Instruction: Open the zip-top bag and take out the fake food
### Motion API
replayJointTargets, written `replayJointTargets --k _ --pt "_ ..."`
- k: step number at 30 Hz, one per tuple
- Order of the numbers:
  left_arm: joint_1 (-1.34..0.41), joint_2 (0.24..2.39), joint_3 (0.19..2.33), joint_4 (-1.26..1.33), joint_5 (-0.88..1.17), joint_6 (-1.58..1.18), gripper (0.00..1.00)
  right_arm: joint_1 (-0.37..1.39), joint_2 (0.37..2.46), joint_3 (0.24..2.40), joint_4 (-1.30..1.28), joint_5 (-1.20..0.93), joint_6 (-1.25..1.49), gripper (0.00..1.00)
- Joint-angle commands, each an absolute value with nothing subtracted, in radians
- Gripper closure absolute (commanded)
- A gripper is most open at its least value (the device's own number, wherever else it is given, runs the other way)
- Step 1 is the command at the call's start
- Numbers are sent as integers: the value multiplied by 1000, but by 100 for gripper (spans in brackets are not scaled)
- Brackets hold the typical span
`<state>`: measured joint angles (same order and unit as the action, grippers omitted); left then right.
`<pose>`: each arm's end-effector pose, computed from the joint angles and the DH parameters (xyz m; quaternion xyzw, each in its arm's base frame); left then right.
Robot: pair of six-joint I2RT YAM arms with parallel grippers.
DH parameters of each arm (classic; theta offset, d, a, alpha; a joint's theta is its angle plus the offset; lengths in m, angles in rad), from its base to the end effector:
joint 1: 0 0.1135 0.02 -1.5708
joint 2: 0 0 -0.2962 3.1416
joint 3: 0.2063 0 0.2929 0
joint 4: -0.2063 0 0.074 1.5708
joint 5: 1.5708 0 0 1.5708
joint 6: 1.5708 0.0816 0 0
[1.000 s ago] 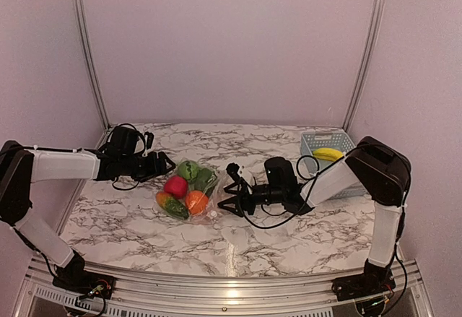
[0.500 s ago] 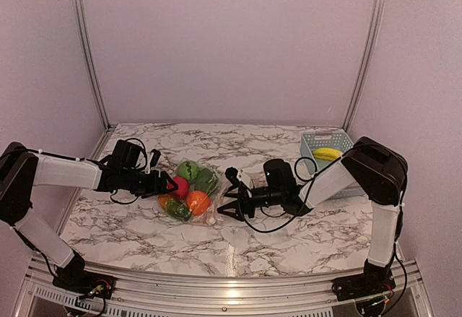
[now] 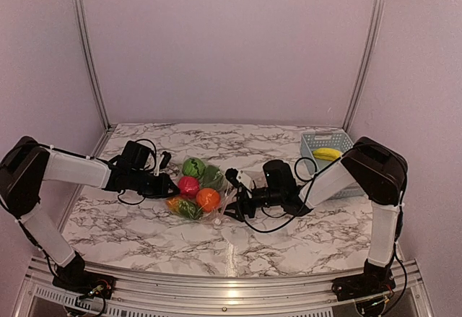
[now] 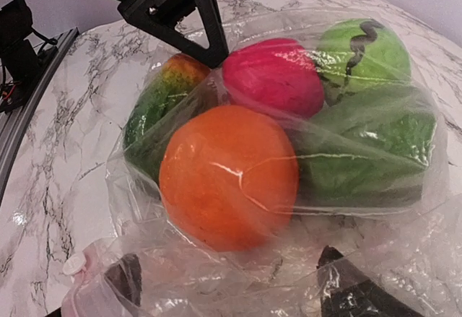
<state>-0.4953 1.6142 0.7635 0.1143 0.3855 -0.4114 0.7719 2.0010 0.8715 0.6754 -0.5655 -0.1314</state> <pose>0.3179 -0.2066 0.1330 0.1152 0.8933 -0.3316 0.2808 0.2910 0.3443 0.0864 -0.4885 0.6683 0.3847 0.4084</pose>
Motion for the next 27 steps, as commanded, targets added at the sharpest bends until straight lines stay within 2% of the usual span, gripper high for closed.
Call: replayJointTargets --k 1,2,15,22,27 --pt "-537 1690 791 77 374 -384 97 785 2002 860 730 -584 -133 17" --pt "-544 1696 795 76 372 -378 100 787 2004 863 729 -579 -134 17" --pt "-628 1754 873 42 387 -300 100 802 2056 929 677 -579 -166 16" --pt "-663 1776 908 2 362 -264 100 807 2074 961 655 -568 -164 10" --pt "-539 1693 774 162 453 -401 100 806 2033 913 643 -549 -168 14"
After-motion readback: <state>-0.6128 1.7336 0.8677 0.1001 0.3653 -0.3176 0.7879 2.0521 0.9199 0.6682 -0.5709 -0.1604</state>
